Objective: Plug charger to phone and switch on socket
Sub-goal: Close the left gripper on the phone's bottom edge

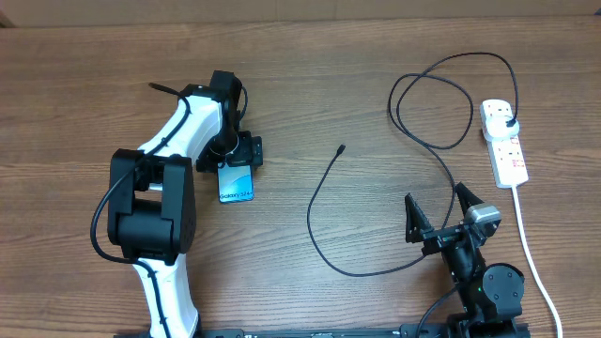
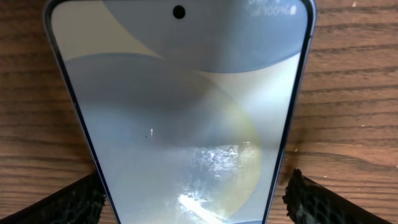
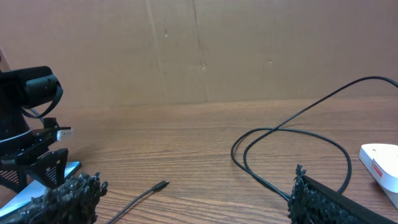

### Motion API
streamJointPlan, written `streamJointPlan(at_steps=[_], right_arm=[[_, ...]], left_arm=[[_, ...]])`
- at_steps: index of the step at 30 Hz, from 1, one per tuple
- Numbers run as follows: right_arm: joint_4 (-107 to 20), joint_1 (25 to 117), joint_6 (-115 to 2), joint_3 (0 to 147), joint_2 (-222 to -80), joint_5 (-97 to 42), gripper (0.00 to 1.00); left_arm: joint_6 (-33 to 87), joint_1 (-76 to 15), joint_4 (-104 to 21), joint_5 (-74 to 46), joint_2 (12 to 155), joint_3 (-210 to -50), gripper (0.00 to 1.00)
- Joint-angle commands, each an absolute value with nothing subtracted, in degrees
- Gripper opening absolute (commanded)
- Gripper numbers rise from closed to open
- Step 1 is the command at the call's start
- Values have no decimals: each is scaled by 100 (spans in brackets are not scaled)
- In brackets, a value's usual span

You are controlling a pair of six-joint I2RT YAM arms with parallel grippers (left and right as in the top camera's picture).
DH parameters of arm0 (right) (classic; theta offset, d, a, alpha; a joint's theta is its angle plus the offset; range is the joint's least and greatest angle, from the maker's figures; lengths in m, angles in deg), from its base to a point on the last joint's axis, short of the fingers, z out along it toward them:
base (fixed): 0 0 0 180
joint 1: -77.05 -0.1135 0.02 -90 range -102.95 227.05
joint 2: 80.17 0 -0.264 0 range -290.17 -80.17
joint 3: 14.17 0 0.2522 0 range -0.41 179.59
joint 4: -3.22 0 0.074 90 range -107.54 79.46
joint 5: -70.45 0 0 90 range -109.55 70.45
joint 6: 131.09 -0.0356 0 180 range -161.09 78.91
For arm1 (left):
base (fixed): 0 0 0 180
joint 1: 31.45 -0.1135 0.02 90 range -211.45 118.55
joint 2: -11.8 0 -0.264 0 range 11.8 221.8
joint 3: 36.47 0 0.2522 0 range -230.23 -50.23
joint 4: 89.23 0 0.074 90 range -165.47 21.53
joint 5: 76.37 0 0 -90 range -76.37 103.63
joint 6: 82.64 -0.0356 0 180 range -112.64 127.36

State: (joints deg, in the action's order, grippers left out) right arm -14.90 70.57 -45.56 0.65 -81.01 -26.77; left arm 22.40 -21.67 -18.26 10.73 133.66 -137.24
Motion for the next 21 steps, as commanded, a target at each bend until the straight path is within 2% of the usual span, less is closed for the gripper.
streamJointPlan(at_steps=[1, 21], right_arm=[[-1470, 7026, -4552, 4, -8040, -2645, 100], [-1470, 7026, -4552, 4, -8040, -2645, 100]], left_arm=[[2018, -2112, -1900, 778, 13524, -13748, 94], [2020, -2112, -1863, 653, 13524, -13748, 96]])
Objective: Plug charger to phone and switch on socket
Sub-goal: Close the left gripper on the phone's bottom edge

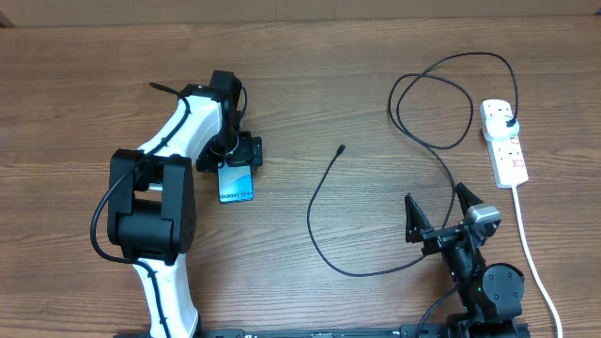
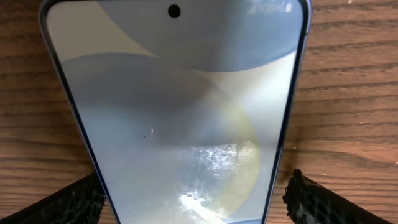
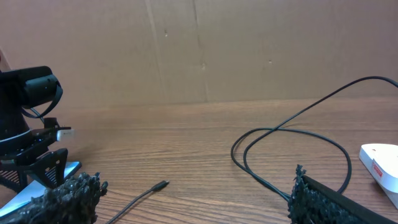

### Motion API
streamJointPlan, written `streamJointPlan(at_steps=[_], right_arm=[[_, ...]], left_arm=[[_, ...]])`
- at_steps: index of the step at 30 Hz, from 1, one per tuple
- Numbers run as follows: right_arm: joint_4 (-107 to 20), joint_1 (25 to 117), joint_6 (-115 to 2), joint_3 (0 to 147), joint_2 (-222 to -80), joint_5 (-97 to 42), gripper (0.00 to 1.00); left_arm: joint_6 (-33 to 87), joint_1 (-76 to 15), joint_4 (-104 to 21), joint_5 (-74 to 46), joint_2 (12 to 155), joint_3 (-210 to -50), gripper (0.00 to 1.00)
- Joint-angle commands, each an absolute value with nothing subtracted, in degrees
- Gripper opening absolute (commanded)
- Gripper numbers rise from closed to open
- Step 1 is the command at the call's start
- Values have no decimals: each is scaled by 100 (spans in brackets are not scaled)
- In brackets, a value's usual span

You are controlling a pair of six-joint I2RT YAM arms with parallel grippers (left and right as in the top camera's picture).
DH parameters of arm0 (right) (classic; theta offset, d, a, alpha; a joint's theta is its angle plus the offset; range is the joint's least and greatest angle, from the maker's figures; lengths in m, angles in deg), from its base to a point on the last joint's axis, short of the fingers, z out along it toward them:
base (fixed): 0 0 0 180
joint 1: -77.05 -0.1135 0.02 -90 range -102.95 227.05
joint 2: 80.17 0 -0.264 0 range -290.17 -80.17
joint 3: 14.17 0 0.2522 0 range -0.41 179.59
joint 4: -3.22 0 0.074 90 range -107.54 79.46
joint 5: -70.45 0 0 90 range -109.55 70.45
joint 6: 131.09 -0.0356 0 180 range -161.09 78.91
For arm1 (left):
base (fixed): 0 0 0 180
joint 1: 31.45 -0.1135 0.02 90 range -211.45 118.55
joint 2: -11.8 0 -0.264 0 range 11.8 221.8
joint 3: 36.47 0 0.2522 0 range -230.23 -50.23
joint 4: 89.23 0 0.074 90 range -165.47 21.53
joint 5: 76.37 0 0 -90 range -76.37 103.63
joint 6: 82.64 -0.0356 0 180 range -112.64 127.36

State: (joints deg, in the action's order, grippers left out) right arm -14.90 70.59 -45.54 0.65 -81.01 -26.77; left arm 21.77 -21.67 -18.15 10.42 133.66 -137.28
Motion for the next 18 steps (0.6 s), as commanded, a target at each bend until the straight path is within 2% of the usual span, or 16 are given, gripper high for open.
streamJointPlan(at_steps=[1, 18], right_arm=[[-1472, 7026, -4552, 4, -8040, -2645, 100], [-1472, 7026, -4552, 4, -8040, -2645, 100]], left_arm=[[2020, -2112, -1872, 651, 13524, -13748, 96], [2022, -2112, -1846, 651, 13524, -13748, 93]])
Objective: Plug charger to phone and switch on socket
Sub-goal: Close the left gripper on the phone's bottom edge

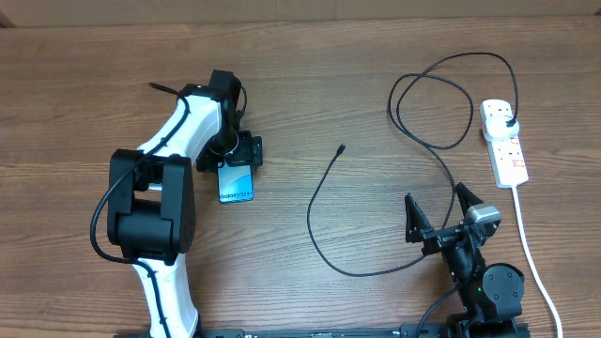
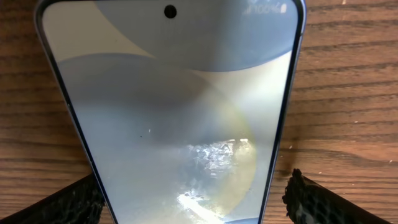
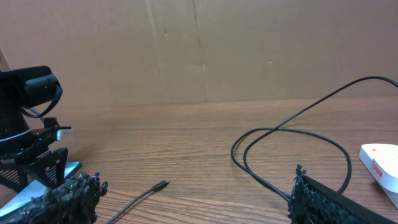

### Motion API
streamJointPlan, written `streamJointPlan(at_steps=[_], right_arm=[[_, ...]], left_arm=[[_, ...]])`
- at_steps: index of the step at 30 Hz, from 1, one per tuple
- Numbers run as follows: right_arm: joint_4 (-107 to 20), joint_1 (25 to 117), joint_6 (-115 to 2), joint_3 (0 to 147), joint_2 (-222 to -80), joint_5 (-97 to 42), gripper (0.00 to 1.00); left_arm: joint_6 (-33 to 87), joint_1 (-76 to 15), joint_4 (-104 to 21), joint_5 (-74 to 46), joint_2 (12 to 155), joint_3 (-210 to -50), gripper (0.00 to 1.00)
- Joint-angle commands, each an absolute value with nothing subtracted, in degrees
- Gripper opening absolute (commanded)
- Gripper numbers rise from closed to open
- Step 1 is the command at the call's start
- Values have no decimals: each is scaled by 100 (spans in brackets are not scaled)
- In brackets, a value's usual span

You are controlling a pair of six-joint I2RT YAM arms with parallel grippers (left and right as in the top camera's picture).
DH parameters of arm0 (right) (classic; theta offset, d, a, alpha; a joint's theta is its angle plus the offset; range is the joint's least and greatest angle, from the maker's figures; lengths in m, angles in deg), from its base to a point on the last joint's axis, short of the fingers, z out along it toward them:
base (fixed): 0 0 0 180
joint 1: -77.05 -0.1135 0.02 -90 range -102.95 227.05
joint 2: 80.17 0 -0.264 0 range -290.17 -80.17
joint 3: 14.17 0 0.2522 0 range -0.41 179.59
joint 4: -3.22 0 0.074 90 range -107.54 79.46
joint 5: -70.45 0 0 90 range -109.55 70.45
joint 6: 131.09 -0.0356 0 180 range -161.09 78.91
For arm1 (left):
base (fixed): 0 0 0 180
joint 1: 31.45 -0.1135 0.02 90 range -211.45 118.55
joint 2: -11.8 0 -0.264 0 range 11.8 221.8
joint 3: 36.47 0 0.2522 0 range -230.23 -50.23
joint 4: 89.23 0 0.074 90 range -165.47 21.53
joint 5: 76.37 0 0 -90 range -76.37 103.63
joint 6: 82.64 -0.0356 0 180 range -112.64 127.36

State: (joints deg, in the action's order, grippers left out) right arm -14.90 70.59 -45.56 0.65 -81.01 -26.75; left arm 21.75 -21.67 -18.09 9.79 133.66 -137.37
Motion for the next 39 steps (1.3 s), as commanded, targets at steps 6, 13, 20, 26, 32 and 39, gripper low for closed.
streamJointPlan(at_steps=[6, 13, 20, 26, 32, 39], right_arm=[[-1470, 7026, -4552, 4, -8040, -2645, 100], [-1470, 7026, -4552, 4, -8040, -2645, 100], [-1472, 7026, -4552, 4, -8040, -2645, 100], [-1472, 7026, -4552, 4, -8040, -2645, 100], [-1470, 7026, -4552, 4, -8040, -2645, 100], [-1470, 7026, -4552, 4, -8040, -2645, 100]], left_arm=[[2070, -2112, -1710, 682, 13524, -13748, 93], [2354, -2112, -1747, 942, 13524, -13748, 94], [2684, -2099, -1769, 1108, 13526, -13728, 94], [2842, -2009, -1741, 1466, 13526, -13724, 94], [2881, -1913, -1699, 1705, 13526, -13724, 95], [2772, -1907, -1798, 1657, 13526, -13724, 94]])
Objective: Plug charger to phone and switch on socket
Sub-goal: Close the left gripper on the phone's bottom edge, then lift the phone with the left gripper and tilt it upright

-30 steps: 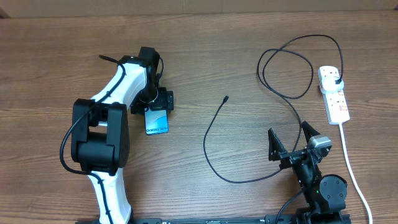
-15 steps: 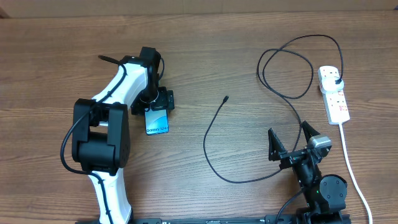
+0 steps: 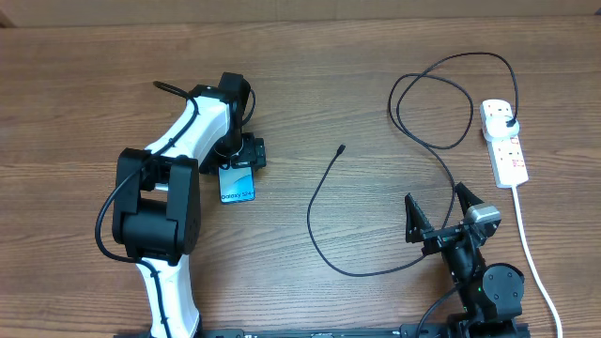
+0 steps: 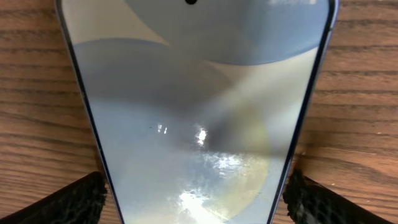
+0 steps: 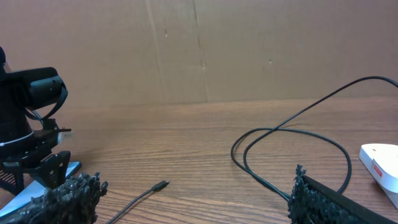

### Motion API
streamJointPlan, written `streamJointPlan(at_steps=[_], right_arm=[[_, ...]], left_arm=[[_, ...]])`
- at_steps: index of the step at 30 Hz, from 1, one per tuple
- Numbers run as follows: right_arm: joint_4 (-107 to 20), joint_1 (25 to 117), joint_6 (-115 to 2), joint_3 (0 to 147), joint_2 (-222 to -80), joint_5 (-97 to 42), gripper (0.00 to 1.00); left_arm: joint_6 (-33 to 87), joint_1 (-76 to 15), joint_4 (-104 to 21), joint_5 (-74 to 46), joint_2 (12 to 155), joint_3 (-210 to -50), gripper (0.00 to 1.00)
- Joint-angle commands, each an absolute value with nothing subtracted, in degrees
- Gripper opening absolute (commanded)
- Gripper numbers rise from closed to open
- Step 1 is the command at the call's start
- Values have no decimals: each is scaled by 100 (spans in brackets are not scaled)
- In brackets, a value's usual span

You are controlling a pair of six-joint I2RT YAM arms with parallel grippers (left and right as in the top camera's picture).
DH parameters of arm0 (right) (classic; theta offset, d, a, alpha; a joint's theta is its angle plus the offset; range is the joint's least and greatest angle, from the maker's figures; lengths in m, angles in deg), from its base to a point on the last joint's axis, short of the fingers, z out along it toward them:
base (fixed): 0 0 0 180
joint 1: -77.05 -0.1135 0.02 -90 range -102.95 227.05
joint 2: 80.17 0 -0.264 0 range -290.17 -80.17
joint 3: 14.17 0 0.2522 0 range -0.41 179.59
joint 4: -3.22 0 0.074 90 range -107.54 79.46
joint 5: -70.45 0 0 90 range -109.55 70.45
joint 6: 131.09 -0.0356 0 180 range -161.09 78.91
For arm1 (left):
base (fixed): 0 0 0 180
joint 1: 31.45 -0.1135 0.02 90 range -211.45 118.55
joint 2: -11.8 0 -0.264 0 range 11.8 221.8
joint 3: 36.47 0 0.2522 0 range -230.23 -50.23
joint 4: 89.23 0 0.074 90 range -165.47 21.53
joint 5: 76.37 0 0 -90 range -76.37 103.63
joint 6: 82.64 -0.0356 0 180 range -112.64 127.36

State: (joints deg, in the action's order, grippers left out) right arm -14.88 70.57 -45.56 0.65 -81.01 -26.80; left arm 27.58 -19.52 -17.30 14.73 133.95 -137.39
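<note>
A blue-edged phone [image 3: 237, 183] lies screen up on the wooden table; its lit screen [image 4: 199, 112] fills the left wrist view. My left gripper [image 3: 238, 167] is open and straddles it, with the fingers [image 4: 78, 199] right against both long edges. The black charger cable [image 3: 324, 253] loops across the table. Its free plug tip [image 3: 342, 147] [image 5: 160, 185] lies apart from the phone, to its right. The cable's other end sits in a white power strip [image 3: 504, 143] at the far right. My right gripper [image 3: 441, 211] [image 5: 193, 196] is open and empty near the front edge.
The cable makes a large loop [image 3: 432, 103] between the plug tip and the power strip. The strip's white lead [image 3: 528, 253] runs down to the table's front edge past my right arm. A cardboard wall [image 5: 199, 50] closes off the back.
My left arm has shifted slightly to the right over the phone. In its wrist view the phone now looks larger and spans the whole gap between the fingers. The right arm, cable and strip are unchanged.
Through the three earlier moments my left gripper stayed open around the phone's top end, with only small shifts of the phone in its wrist view. Now the fingers are against both phone edges. My right gripper stayed open and still, and the cable tip has not moved.
</note>
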Motion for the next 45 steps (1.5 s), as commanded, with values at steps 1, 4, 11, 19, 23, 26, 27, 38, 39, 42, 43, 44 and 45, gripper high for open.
streamJointPlan(at_steps=[1, 4, 11, 19, 23, 26, 27, 38, 39, 42, 43, 44, 45], right_arm=[[-1472, 7026, -4552, 4, -8040, -2645, 100], [-1472, 7026, -4552, 4, -8040, -2645, 100], [-1472, 7026, -4552, 4, -8040, -2645, 100], [-1472, 7026, -4552, 4, -8040, -2645, 100], [-1472, 7026, -4552, 4, -8040, -2645, 100], [-1470, 7026, -4552, 4, -8040, -2645, 100], [-1470, 7026, -4552, 4, -8040, -2645, 100], [-1472, 7026, -4552, 4, -8040, -2645, 100], [-1472, 7026, -4552, 4, -8040, -2645, 100], [-1470, 7026, -4552, 4, -8040, -2645, 100], [-1470, 7026, -4552, 4, -8040, -2645, 100], [-1472, 7026, -4552, 4, -8040, -2645, 100], [-1472, 7026, -4552, 4, -8040, -2645, 100]], left_arm=[[2721, -1907, -1815, 1646, 13526, -13724, 93], [2662, -1907, -1874, 1589, 13526, -13724, 89], [2662, -1907, -1916, 1525, 13526, -13721, 88], [2662, -1907, -1962, 1528, 13528, -13656, 87], [2662, -1907, -2010, 1525, 13528, -13656, 82], [2662, -1907, -2016, 1525, 13528, -13656, 77], [2665, -1907, -2016, 1525, 13528, -13656, 77], [2662, -1935, -1824, 1556, 13519, -13804, 78], [2662, -1944, -1760, 1554, 13519, -13872, 78], [2662, -1955, -1513, 1556, 13508, -14185, 78], [2662, -1955, -1413, 1556, 13506, -14316, 78], [2660, -1952, -1328, 1556, 13506, -14445, 78], [2660, -1952, -1249, 1554, 13506, -14567, 78]])
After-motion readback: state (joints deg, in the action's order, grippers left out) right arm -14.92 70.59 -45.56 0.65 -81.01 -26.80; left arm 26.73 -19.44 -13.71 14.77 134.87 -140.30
